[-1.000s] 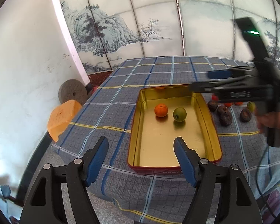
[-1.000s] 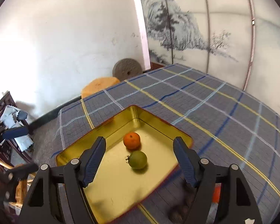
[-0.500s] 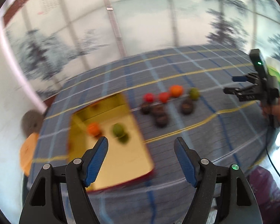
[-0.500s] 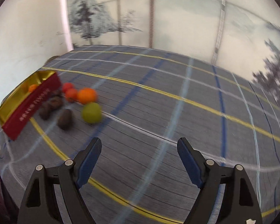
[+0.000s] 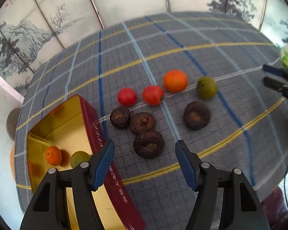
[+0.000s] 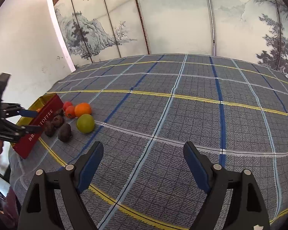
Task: Organize fruits
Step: 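Grasp the dark brown round fruit with the left gripper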
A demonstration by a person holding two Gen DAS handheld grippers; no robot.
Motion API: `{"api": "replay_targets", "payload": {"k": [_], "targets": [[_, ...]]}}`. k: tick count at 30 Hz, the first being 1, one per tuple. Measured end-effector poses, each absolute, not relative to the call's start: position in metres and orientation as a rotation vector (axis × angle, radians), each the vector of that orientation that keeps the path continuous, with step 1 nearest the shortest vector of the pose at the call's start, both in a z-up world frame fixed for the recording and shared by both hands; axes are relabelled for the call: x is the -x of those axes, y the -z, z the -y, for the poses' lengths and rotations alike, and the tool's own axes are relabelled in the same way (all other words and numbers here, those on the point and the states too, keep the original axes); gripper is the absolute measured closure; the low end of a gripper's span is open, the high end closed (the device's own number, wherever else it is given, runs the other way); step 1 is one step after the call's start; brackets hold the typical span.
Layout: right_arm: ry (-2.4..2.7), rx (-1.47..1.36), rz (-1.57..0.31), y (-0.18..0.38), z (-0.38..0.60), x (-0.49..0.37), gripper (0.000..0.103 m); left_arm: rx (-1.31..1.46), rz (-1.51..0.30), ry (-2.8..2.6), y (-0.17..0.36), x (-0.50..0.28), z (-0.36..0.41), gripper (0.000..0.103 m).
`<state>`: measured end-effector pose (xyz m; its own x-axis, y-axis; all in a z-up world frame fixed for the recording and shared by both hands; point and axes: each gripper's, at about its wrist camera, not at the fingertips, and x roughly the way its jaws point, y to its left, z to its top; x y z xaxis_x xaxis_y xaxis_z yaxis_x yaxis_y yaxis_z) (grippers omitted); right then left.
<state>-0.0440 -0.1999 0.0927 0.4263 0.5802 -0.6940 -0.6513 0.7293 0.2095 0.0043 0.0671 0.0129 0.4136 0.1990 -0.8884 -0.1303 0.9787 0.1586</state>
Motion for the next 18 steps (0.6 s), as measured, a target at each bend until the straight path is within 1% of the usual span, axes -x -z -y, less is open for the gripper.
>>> {"api": "replay_targets", "payload": {"k": [4, 6, 7, 8, 13, 18], "targets": [[-0.788, 0.089, -0.828, -0.093, 0.199, 0.044, 0.017, -0.067, -1.173, -0.198, 0.004, -0.014, -0.071, 0.038], [-0.793, 0.092, -0.824, -0.093, 0.199, 0.045, 0.015, -0.062, -1.193, -0.184, 0.011, -0.019, -0.072, 0.045], [-0.795, 0.092, -0.822, -0.093, 0.199, 0.046, 0.013, -0.056, -1.207, -0.178, 0.015, -0.021, -0.073, 0.058], [-0.797, 0.09, -0.82, -0.093, 0.199, 0.046, 0.013, -0.04, -1.209, -0.171, 0.017, -0.023, -0.074, 0.062], [-0.788, 0.073, -0.836, -0.091, 0.201, 0.042, 0.012, 0.002, -1.185, -0.178, 0.013, -0.016, -0.068, 0.063], [-0.781, 0.078, -0.85, -0.089, 0.201, 0.041, 0.012, 0.086, -1.083, -0.169, -0.021, 0.018, -0.044, 0.063]]}}
